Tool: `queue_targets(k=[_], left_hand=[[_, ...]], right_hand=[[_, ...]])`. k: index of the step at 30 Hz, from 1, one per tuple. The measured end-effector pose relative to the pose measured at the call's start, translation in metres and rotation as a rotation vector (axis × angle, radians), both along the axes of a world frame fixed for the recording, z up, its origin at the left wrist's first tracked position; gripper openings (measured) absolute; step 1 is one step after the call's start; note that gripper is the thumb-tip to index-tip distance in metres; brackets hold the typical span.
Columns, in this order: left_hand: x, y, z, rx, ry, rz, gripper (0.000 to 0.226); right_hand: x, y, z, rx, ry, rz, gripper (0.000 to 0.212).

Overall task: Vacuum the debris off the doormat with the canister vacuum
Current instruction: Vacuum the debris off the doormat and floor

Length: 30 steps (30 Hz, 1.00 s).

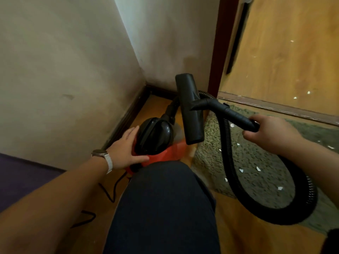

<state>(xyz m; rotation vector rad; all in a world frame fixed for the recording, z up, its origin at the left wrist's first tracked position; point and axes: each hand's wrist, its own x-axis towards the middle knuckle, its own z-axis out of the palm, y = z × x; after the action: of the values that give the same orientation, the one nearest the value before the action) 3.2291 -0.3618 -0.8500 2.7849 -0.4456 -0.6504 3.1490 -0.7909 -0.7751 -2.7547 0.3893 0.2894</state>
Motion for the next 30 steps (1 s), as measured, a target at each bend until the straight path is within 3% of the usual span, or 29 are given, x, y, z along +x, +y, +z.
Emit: queue_targets(k=[2,5,10,17,22,25,27,30], left_hand=[[-0.003,-0.018,0.014,-0.042,-0.156,0.022,0.118],[0.003,-0.065,0.039,-0.075,-0.327,-0.112,0.088],[0.008,-0.179,0.066,-0.085,-0.272,-0.528,0.055],[-0.009,-0.313,0.030,0.174,-0.173,-1.096,0.052],[-0.019,-0.382,-0.019,0.245,-0.209,-1.223,0.067],[-0.024,-0.394,-0.047,0.497,-0.224,-1.288,0.077],[-0.023,-0.391,-0.058,0.581,-0.274,-1.294,0.063],[-0.015,-0.384,-0.058,0.487,-0.344,-1.265,0.038]], right_hand=[[-0.005,-0.011,0.005,0.021,-0.031,-0.038,0.025],[-0.018,-0.032,0.013,0.049,-0.063,-0.123,0.022],[-0.043,-0.075,0.026,0.075,-0.098,-0.245,0.022],[-0.073,-0.123,0.024,0.143,-0.114,-0.375,0.023],[-0.087,-0.145,0.019,0.148,-0.121,-0.437,0.020],[-0.093,-0.156,0.014,0.173,-0.123,-0.461,0.021],[-0.096,-0.162,0.011,0.191,-0.109,-0.474,0.022],[-0.102,-0.170,0.009,0.180,-0.072,-0.483,0.021]])
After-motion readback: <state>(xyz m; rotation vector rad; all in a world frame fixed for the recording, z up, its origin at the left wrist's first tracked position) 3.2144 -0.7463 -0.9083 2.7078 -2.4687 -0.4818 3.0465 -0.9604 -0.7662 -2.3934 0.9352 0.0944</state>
